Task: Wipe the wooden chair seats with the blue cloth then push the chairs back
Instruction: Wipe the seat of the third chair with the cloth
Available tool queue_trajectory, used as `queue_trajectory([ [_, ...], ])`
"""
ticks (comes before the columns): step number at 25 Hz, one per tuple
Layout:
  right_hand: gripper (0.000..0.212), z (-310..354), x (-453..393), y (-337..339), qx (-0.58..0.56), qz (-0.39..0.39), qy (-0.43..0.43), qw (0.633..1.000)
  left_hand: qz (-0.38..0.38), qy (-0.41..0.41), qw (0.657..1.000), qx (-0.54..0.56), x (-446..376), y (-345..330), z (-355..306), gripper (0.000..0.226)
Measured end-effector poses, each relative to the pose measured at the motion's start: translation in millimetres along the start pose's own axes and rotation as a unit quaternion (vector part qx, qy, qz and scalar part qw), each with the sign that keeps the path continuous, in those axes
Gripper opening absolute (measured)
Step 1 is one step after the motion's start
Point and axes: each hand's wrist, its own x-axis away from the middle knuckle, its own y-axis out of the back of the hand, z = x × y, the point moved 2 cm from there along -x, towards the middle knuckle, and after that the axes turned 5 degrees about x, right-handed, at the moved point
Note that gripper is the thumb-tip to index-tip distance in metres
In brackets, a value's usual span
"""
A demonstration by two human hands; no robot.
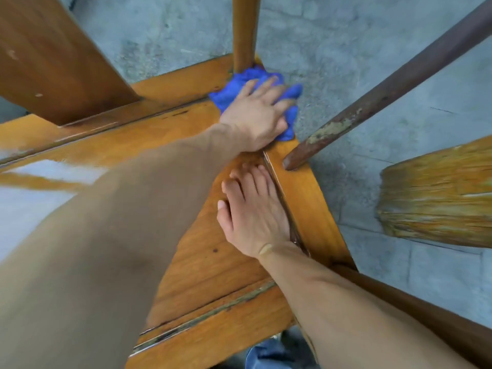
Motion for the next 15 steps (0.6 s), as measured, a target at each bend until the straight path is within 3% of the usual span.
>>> queue_trajectory([
  [3, 0.043, -1.0, 4.1, 1.5, 0.032, -0.016, -0.005, 0.999, 0.065, -0.075, 0.995, -0.018, -0.8, 3.2, -34.4, 0.064],
  [5, 0.039, 1.0, 4.8, 3.1, 0.035, -0.019, -0.001, 0.999, 0.049, -0.063, 0.996, 0.040, 15.2, 1.3, -24.9, 0.048],
  [8, 0.028, 2.9, 6.8, 3.9, 0.011, -0.016, -0.009, 1.000, -0.020, 0.068, 0.992, 0.106, 85.2, -8.4, 17.3, 0.050],
  [11, 0.031, 15.4, 15.6, 17.0, -0.056, -0.004, -0.116, 0.992, -0.078, 0.206, 0.972, 0.081, 187.7, -25.7, 22.2, 0.055],
  [13, 0.047, 40.1, 25.5, 30.1, -0.107, 0.063, -0.175, 0.977, -0.070, 0.269, 0.957, 0.087, 250.3, -36.0, -5.5, 0.062],
  [15, 0.066, 76.6, 40.6, 43.2, -0.172, 0.192, -0.165, 0.952, -0.053, 0.320, 0.934, 0.148, 301.1, -42.2, -39.6, 0.067],
])
